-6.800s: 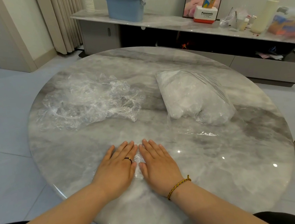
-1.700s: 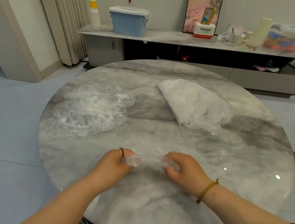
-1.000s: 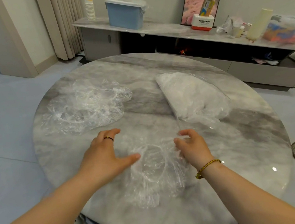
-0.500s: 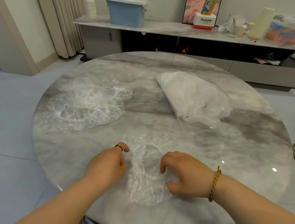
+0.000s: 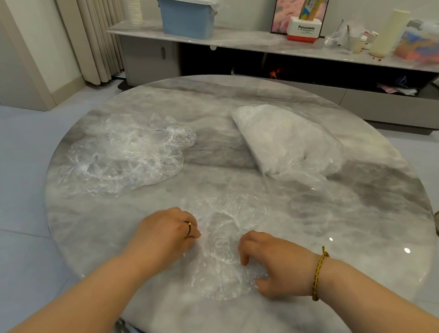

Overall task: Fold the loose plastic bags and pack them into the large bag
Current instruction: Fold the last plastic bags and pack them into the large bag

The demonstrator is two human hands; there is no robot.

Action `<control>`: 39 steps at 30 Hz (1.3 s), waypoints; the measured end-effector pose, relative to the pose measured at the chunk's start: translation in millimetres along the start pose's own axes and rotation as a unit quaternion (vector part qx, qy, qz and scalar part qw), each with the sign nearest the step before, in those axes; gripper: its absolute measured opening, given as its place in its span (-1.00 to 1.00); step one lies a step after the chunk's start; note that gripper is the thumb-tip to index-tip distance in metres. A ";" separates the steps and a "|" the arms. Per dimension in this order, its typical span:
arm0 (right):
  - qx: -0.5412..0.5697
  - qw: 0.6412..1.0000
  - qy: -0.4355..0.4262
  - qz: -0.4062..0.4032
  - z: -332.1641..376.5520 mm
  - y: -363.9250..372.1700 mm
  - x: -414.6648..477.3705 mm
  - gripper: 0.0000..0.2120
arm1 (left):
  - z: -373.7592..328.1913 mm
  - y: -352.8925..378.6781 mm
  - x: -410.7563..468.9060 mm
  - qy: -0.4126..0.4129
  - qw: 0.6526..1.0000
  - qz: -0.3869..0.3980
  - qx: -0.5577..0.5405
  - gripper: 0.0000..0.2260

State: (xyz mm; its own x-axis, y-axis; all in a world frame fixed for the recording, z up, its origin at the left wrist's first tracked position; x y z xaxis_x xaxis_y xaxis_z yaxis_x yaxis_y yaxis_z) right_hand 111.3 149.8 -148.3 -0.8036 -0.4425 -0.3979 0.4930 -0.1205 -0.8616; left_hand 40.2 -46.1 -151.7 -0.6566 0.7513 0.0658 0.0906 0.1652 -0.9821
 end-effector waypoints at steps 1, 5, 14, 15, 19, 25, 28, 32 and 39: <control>-0.001 1.000 0.002 -0.002 -1.2 0.8 0.2 -0.66 | 0.8 -5.9 -1.9 0.002 1.000 0.005 0.006 -0.91; -0.003 1.000 0.006 -0.017 -5.7 -0.2 0.6 -0.65 | 16.2 -21.0 -14.9 -0.002 1.000 -0.022 0.016 -0.89; -0.052 0.997 0.030 -0.042 -5.0 -0.4 0.8 -0.66 | 25.7 -18.0 -24.7 -0.097 0.994 0.040 0.003 -0.64; -0.055 0.996 0.035 -0.054 -4.8 -0.3 2.3 -0.68 | 20.8 -16.5 -24.9 -0.072 0.996 0.050 -0.014 -0.58; -0.001 0.993 0.052 -0.107 -7.7 1.9 8.9 -0.71 | 0.5 -4.3 -25.1 0.023 0.990 0.135 -0.042 -0.33; 0.193 0.956 0.107 -0.194 -15.2 -5.4 8.7 -0.72 | 4.4 14.3 -22.3 0.033 0.995 0.060 -0.074 -0.42; 0.247 0.935 0.126 -0.223 -17.2 -6.2 10.4 -0.69 | 7.0 15.6 -18.0 -0.037 0.990 0.031 -0.131 -0.93; 0.275 0.921 0.141 -0.235 -16.8 -5.2 12.1 -0.71 | 3.3 16.9 -14.2 -0.135 0.948 0.043 -0.285 -0.76; 0.229 0.921 0.204 -0.241 -17.0 -3.2 18.1 -0.84 | -1.0 8.3 -7.1 -0.285 0.901 -0.014 -0.327 -0.83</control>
State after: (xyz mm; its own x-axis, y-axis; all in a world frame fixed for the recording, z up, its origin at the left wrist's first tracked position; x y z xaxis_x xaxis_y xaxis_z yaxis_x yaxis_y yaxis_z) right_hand 89.5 157.3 -158.0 -0.9780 0.1206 -0.1700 0.0596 -0.6197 -0.7826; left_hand 46.5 -49.4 -160.1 -0.9263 0.3220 -0.1957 0.3678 0.6599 -0.6552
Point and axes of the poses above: each hand's wrist, its own x-axis towards the middle knuckle, its own y-axis out of the palm, z = x × y, the point moved 1 cm from there along x, towards the middle knuckle, and after that the axes turned 6 degrees about z, right-handed, at the moved point
